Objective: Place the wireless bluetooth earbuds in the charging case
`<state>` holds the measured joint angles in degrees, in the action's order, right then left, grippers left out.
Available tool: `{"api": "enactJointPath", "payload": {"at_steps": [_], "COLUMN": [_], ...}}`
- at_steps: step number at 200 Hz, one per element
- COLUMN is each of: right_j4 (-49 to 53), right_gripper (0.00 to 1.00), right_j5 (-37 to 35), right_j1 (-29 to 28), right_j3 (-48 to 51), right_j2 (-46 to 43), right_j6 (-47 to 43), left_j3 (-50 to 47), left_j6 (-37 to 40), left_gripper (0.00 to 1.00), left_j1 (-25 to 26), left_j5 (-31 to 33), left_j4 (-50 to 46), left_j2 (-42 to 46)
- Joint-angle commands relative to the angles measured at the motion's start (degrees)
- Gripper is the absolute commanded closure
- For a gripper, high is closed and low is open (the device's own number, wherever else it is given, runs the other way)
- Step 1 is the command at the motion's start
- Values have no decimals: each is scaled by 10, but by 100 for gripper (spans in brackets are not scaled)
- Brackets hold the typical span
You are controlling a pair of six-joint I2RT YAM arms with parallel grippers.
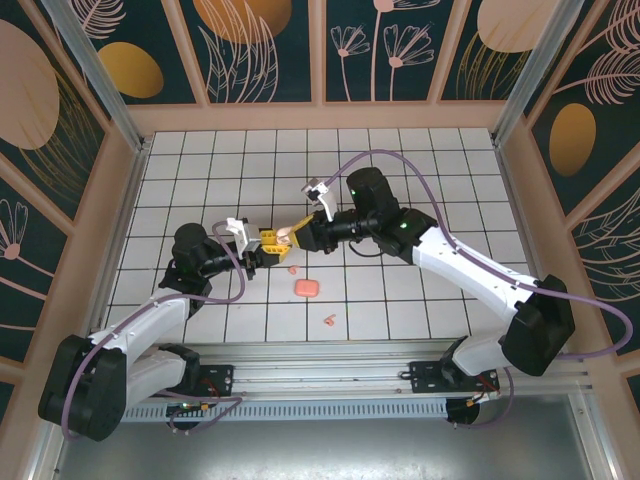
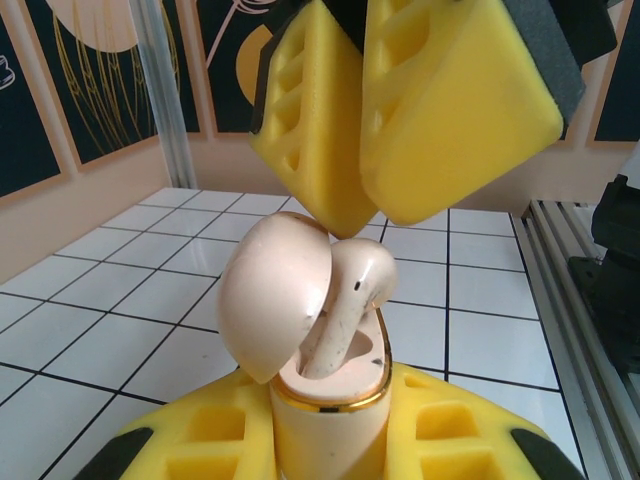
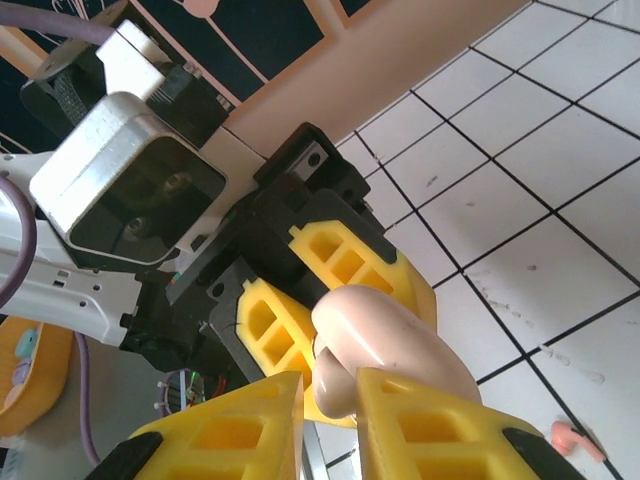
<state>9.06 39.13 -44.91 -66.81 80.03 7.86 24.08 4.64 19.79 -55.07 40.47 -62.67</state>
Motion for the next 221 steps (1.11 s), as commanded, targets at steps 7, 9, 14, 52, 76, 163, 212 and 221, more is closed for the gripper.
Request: {"api": "enactJointPath", "payload": {"at_steps": [7, 9, 14, 52, 76, 163, 212, 221], "right_j4": [-20, -21, -23, -64, -80, -122, -223, -234], "right_gripper": [79, 79, 79, 77, 74, 73, 74, 73], "right_j5": [10, 9, 7, 6, -7, -34, -15, -10], "right_j1": [-1, -2, -1, 8, 8, -5, -16, -16], "right_j3": [17, 17, 20, 58, 73, 125, 178, 179], "right_j2": [-19, -20, -24, -69, -89, -99, -102, -98], "right_j6": [15, 16, 18, 63, 78, 161, 228, 232], "left_j3": [16, 16, 15, 17, 16, 17, 17, 17], "left_j6": [-8, -7, -7, -10, -10, -32, -35, -36], "left_gripper": [82, 82, 82, 82, 82, 82, 82, 82], "left_j1": [2, 2, 2, 2, 2, 2, 2, 2], "left_j5": [-6, -6, -5, -7, -7, 4, 4, 4], "left_j4": [28, 28, 28, 28, 29, 45, 49, 50], "left_j2": [1, 1, 2, 0, 1, -11, -12, -12]}}
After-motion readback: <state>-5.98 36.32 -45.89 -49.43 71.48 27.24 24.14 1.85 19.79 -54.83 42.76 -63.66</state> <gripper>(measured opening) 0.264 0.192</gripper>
